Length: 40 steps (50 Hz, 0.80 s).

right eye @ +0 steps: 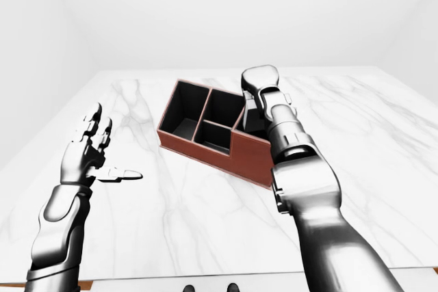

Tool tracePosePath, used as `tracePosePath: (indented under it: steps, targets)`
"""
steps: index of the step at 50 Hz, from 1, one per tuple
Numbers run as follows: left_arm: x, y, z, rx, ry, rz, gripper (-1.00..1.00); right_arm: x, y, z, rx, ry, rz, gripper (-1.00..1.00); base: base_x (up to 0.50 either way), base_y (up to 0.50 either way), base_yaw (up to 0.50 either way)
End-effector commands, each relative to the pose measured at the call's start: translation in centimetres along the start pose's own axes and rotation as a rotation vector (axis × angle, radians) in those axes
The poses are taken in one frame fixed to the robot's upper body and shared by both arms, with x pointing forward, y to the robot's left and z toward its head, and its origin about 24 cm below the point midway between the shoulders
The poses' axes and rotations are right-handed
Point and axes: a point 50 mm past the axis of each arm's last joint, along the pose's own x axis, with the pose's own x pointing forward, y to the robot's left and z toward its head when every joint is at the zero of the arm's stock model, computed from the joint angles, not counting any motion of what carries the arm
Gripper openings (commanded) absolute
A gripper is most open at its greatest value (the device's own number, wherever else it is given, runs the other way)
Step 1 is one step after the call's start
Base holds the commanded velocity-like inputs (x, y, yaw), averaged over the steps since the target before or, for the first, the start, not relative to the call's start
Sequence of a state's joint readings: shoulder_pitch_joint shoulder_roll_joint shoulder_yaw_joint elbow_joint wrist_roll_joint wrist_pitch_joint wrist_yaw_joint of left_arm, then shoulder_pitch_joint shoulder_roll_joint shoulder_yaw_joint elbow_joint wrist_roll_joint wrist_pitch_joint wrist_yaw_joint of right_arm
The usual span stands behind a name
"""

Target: Pick up the book and place it in the right compartment of the caddy.

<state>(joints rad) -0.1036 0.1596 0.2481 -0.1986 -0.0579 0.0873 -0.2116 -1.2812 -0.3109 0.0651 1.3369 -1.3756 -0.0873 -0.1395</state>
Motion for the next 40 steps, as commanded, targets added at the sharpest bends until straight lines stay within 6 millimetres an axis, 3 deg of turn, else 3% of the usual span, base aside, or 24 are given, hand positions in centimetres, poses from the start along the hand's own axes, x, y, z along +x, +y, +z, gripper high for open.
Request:
tracePosePath:
  steps: [1, 40]
  targets:
    - [-0.1, 0.0, -0.2, -0.004, 0.007, -0.001, 1.0, 0.1, -0.7, 0.1, -0.006, -0.003, -0.05, -1.0, 0.0, 0.0, 0.0]
    - [-0.6, -0.5, 0.3, 0.009, -0.013, -0.013, 1.0, -0.3, 1.1, 0.1, -0.015, -0.001, -0.053, -1.0, 0.0, 0.0, 0.0]
